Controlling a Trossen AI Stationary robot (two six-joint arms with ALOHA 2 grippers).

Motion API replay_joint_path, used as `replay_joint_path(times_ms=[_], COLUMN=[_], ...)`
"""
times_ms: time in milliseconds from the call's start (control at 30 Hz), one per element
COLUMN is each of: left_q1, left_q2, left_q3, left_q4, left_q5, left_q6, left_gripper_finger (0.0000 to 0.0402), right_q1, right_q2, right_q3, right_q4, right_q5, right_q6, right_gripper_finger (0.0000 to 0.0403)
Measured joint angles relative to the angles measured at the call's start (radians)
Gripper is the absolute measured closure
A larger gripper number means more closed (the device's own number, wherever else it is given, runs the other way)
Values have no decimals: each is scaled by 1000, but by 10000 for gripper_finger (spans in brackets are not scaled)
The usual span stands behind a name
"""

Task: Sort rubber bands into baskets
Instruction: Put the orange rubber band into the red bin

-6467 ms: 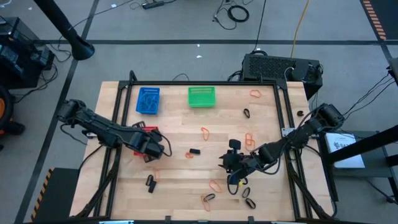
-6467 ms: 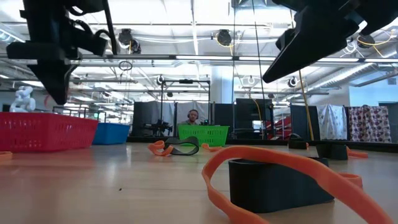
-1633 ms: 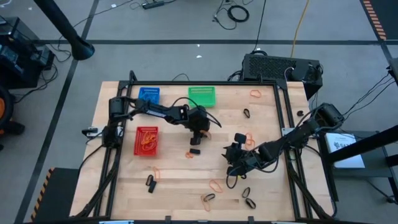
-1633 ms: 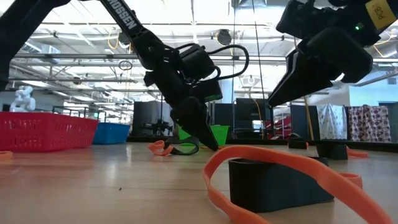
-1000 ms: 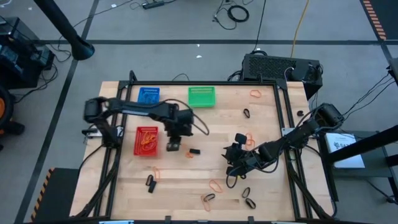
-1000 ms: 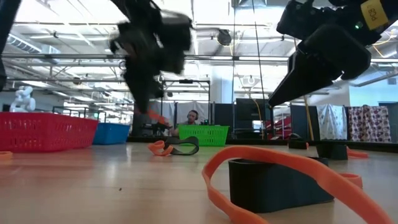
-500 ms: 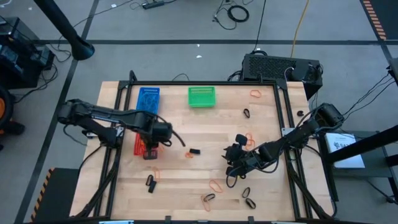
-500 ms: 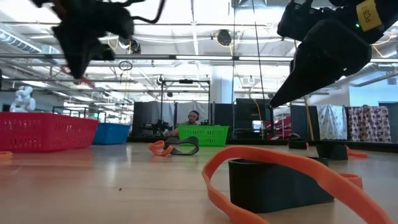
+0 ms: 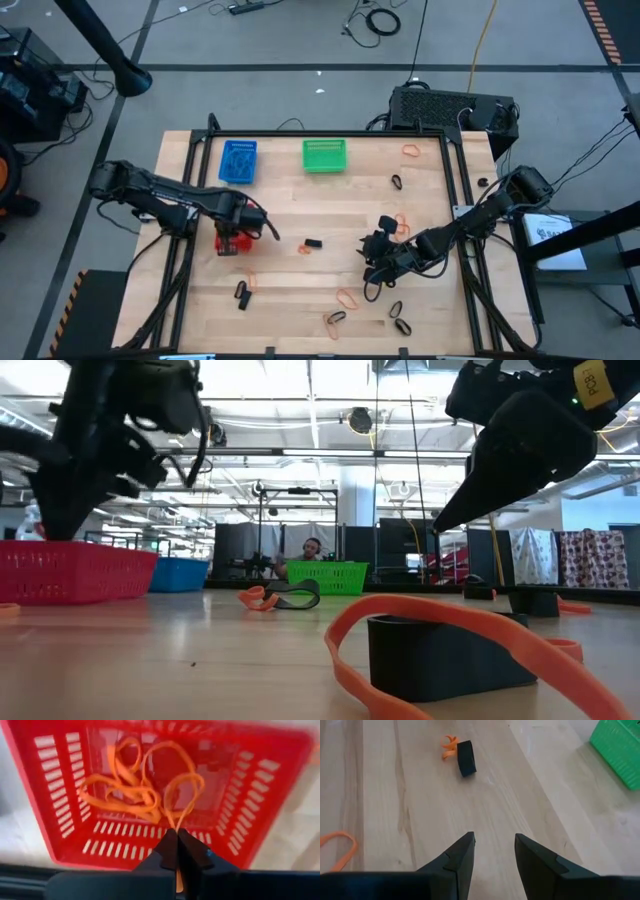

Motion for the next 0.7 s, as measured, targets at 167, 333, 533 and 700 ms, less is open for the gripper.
replay_joint_path(times_ms=[167, 333, 533, 700], left_q1=[0, -1, -1, -1], left_q2=[0, 0, 0, 0], left_q3=[-11, -11, -11, -11], left_q4=[3, 10, 8, 7], left_q5=[-91, -98, -87, 24], left_q6=[-23, -45, -46, -73], left_gripper_finger=[360, 321, 287, 281], right_q1=[0, -1, -1, -1], right_q2=[0, 0, 0, 0], right_q3=[0, 0, 0, 0], right_q4=[0, 0, 0, 0], right_q5=[3, 5, 5, 5], right_q6=[-19, -25, -43, -43], right_gripper_finger=[268, 268, 268, 268])
